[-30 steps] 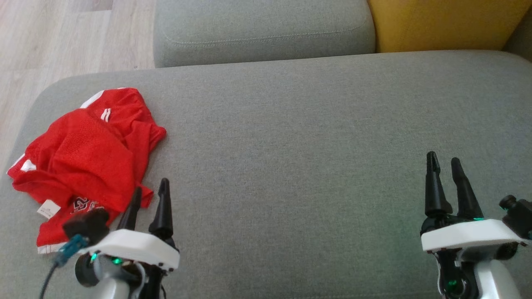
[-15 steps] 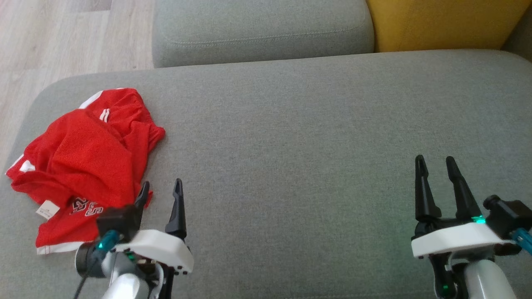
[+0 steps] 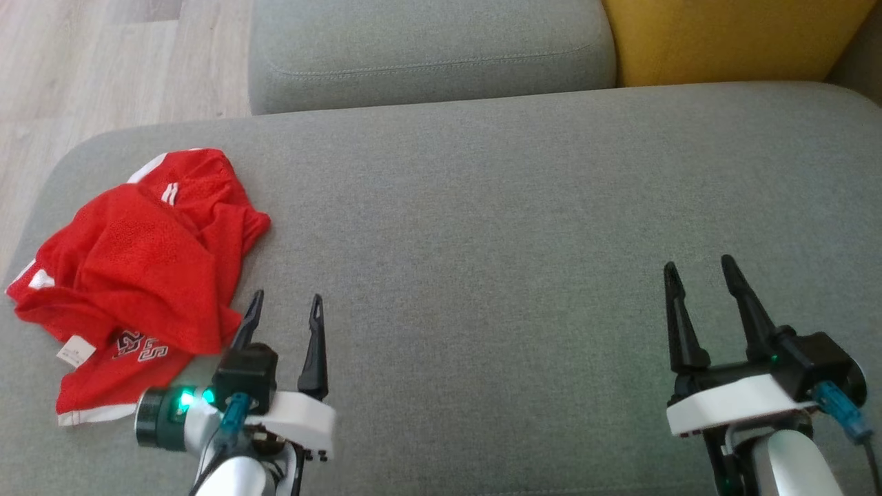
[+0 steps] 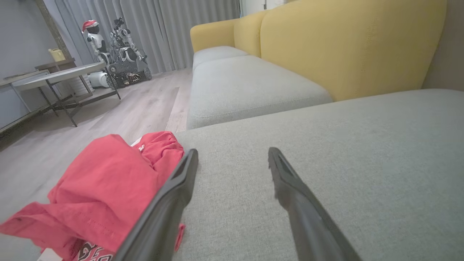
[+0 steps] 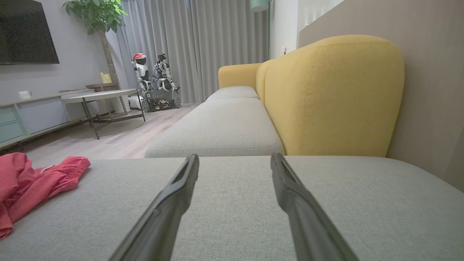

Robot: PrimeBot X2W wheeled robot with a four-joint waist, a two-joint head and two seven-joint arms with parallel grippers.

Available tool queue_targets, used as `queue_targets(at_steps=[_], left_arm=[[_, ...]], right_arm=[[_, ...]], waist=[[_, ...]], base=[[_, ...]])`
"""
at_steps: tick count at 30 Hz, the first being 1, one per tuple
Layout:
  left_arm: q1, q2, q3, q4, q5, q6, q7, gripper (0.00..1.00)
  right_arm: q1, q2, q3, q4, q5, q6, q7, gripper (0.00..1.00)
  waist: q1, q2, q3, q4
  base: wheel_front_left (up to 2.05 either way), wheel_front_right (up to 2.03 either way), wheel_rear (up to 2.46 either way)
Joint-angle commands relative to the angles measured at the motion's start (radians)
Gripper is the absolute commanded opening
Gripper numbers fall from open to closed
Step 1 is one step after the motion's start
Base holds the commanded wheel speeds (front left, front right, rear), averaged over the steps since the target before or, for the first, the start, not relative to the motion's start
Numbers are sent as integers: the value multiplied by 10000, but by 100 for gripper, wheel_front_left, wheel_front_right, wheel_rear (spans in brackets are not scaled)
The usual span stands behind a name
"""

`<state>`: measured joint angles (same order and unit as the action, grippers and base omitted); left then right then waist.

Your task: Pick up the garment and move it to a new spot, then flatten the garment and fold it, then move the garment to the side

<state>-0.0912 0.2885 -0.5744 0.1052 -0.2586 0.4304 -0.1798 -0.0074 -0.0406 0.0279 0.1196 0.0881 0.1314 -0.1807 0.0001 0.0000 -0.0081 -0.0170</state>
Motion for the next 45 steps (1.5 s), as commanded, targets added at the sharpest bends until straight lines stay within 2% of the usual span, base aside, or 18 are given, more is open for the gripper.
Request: queue_targets(at_steps=[1,5,9,13,16,25,39,45], left_arm=[[-660,217,219,-366,160,172,-172,100],[-574,90,335,-651,-197,278,-288,100],[-327,-130,711,-856,-540,36,-405,100],[-7,-378,1164,-797,-532,-410,-522,100],[254,-666,1470,-418,-305,-998,-639,100],[361,-1186,1938,15,996,-1656,-820,100],[454,-1682,2563,223,1621,-2243,-820,100],[435,-1822,2828,280,1757,-2356,-820,100]], right_arm=[[-213,-83,255,-407,-213,-6,-157,100],[-190,-85,314,-268,215,-6,-274,100],[-164,-88,363,71,1067,-7,-392,100],[-193,-90,489,430,1908,-7,-510,100],[-243,-93,667,779,2604,-7,-628,100],[-413,-97,887,1057,2011,-7,-811,100],[-447,-97,861,1229,2004,-7,-811,100],[-435,-97,1016,1212,1918,-7,-811,100]], waist=[[-1,0,2,2],[-1,0,5,18],[-1,0,-12,46],[-1,0,-31,53],[-1,0,-41,55],[-1,0,-40,18],[-1,0,-60,74],[-1,0,-53,496]], base=[[0,0,0],[0,0,0],[0,0,0],[0,0,0],[0,0,0],[0,0,0],[0,0,0],[0,0,0]])
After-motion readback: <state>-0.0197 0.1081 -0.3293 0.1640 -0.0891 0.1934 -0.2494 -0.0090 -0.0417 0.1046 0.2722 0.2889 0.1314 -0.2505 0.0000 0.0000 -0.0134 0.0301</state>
